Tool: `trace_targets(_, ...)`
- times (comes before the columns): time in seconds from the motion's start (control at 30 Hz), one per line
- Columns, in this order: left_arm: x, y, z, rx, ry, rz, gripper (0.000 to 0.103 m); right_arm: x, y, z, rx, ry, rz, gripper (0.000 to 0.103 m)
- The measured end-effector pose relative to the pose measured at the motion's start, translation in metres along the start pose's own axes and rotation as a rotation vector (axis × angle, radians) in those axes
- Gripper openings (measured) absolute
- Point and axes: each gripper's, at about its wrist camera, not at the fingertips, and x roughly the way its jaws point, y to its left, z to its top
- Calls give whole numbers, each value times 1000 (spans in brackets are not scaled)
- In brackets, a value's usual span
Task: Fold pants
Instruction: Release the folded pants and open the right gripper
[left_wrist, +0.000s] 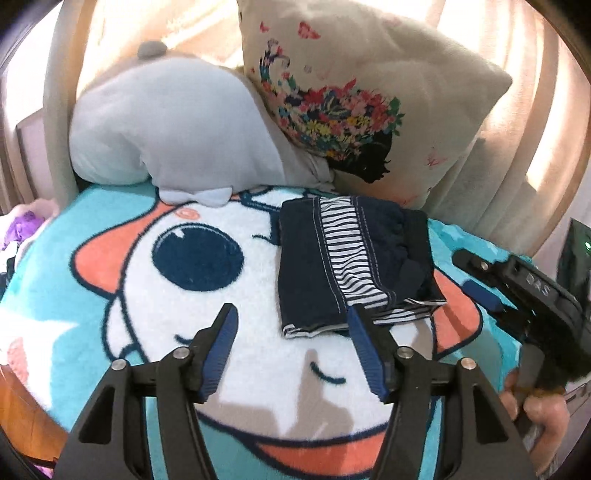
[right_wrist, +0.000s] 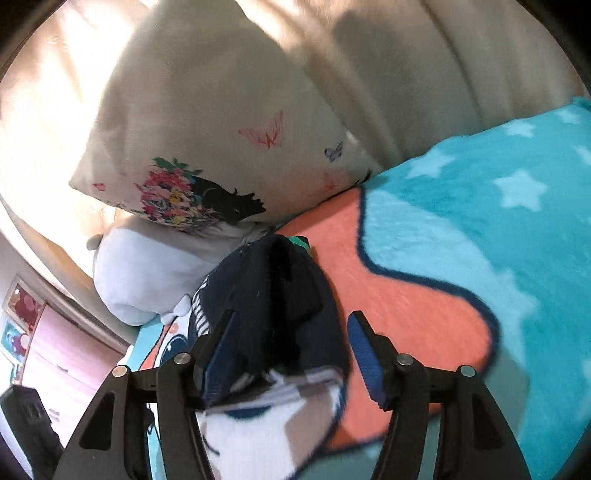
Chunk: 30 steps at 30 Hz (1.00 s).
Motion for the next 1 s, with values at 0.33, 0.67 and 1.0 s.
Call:
trace_targets(0.33,-31,-1,-11,25,-52,39,71,-29,14,-27,-43,-26,-53,70)
trace_targets(0.67,-39,2,-15,32,-52,43,74,-24,35,-43,-88,11,-61,71)
trace_targets(1.0,-31,-1,-17,35,-23,16,74,-21,35,-46,-94,20,-68,71)
